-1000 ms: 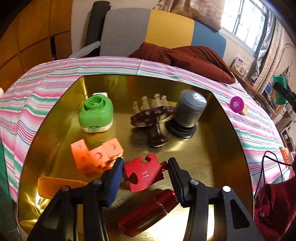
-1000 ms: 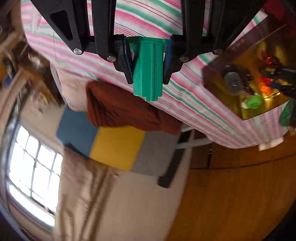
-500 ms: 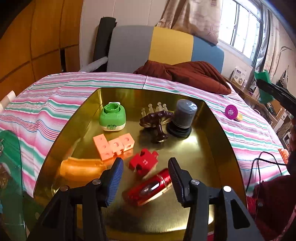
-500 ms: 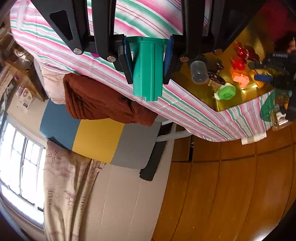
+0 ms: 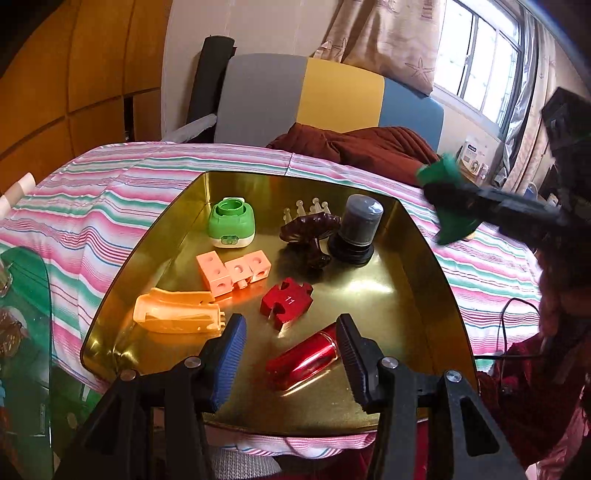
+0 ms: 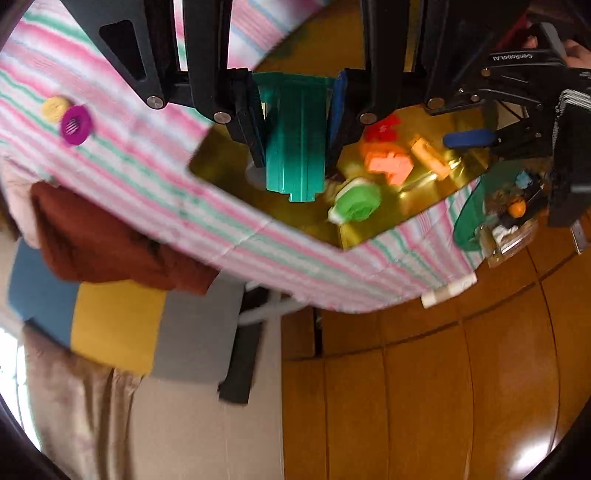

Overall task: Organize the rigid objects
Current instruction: 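Lower the green spool toy into the gold tray and open the right gripper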

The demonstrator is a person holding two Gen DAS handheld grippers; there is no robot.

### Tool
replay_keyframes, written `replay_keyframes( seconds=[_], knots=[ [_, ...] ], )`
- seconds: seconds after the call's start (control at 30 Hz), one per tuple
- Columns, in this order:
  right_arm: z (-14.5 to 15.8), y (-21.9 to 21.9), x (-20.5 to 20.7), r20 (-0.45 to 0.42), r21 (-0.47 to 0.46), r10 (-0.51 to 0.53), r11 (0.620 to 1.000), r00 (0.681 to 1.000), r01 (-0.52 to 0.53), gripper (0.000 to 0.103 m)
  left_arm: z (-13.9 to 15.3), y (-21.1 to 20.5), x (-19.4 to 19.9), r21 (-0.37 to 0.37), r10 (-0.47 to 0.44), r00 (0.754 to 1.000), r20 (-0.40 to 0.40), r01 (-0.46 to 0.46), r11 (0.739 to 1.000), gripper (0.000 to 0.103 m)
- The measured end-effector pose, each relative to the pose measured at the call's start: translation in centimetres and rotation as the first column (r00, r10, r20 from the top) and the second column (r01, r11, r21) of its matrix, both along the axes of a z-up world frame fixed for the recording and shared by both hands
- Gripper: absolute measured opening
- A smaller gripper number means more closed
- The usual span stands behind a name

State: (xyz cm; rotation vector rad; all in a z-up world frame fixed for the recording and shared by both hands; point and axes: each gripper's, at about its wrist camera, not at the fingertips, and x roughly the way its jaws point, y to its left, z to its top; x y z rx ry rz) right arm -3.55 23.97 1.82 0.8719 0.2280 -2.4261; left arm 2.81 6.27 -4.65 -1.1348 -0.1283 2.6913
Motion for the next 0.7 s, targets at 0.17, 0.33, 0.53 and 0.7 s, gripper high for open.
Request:
replay_keyframes(
  seconds=[0.17, 0.33, 0.53, 0.7],
  knots=[
    [-2.3, -1.7, -0.3, 0.088, 0.012, 0.0, 1.0, 0.996, -0.001, 0.031, -0.1, -0.6, 0.2, 0.008, 0.014, 1.0, 0.004, -0.014, 1.0, 0.051],
    [-3.5, -2.5, -0.7, 0.13, 0.039, 0.001, 0.999, 0.992, -0.006, 0.031, -0.3, -1.1, 0.2, 0.016, 0.027, 1.0, 0.007, -0.027, 1.0, 0.051],
    [-4.4, -2.9, -1.5, 0.162, 0.064, -0.024, 0.998, 0.986, 0.014, 0.032, -0.4, -1.4, 0.3, 0.018, 0.029, 1.0, 0.007, -0.029, 0.999, 0.051],
    [-4.5, -3.4, -1.7, 0.155, 0.076, -0.023, 0.997, 0.988, 0.011, 0.032, -0.4, -1.4, 0.3, 0.012, 0.027, 1.0, 0.008, -0.027, 1.0, 0.051]
  ],
)
